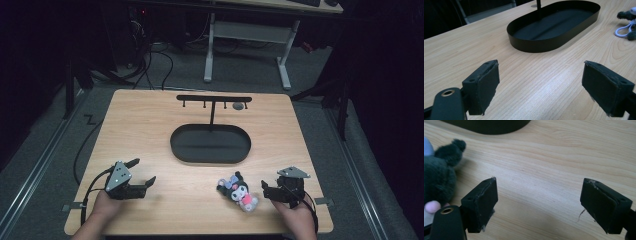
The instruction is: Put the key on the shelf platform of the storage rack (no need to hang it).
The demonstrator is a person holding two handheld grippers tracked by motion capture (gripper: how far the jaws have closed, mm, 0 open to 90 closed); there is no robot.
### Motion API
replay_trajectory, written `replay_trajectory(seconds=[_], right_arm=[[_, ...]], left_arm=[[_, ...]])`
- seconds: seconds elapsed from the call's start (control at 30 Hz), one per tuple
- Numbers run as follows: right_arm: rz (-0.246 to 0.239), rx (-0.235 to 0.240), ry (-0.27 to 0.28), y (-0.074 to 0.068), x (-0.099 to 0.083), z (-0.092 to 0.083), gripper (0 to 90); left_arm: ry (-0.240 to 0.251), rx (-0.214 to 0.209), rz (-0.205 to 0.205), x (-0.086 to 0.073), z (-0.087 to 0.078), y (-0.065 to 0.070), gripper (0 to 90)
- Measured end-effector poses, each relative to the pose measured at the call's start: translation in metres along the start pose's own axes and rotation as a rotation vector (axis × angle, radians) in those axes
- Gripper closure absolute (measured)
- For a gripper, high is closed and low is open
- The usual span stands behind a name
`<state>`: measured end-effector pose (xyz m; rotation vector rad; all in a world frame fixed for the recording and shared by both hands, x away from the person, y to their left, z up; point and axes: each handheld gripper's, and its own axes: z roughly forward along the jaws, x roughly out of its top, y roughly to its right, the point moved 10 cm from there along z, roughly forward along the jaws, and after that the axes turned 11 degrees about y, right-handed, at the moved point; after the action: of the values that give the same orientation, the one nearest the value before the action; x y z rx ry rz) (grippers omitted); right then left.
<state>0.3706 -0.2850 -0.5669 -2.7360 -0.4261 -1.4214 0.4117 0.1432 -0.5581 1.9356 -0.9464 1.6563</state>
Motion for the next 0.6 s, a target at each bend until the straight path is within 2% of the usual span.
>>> replay_trajectory(seconds=[0.17, 0.37, 0.4, 0.43, 0.5, 0.53, 0.6], right_arm=[[-0.018, 0.002, -0.049, 0.002, -0.001, -0.001, 14.7], [0.011, 0.072, -0.076, -0.006, 0.001, -0.003, 14.7], [0.011, 0.072, -0.076, -0.006, 0.001, -0.003, 14.7], [0.013, 0.09, -0.093, -0.007, 0.0, -0.003, 14.7], [0.013, 0.09, -0.1, -0.008, -0.001, -0.003, 14.8], [0.001, 0.094, -0.13, -0.009, -0.004, -0.001, 14.8], [-0.006, 0.098, -0.14, -0.01, -0.005, -0.001, 14.7]], left_arm=[[-0.005, 0.001, 0.002, 0.0, 0.001, 0.0, 15.4], [-0.013, -0.001, 0.008, -0.001, 0.002, 0.001, 15.4], [-0.012, 0.001, 0.007, -0.001, 0.002, 0.001, 15.4], [-0.012, 0.001, 0.006, -0.001, 0.002, 0.001, 15.4], [-0.016, 0.0, 0.007, -0.001, 0.001, 0.001, 15.4], [-0.015, -0.001, 0.01, -0.001, 0.001, 0.002, 15.4], [-0.015, -0.003, 0.013, -0.001, 0.001, 0.002, 15.4]])
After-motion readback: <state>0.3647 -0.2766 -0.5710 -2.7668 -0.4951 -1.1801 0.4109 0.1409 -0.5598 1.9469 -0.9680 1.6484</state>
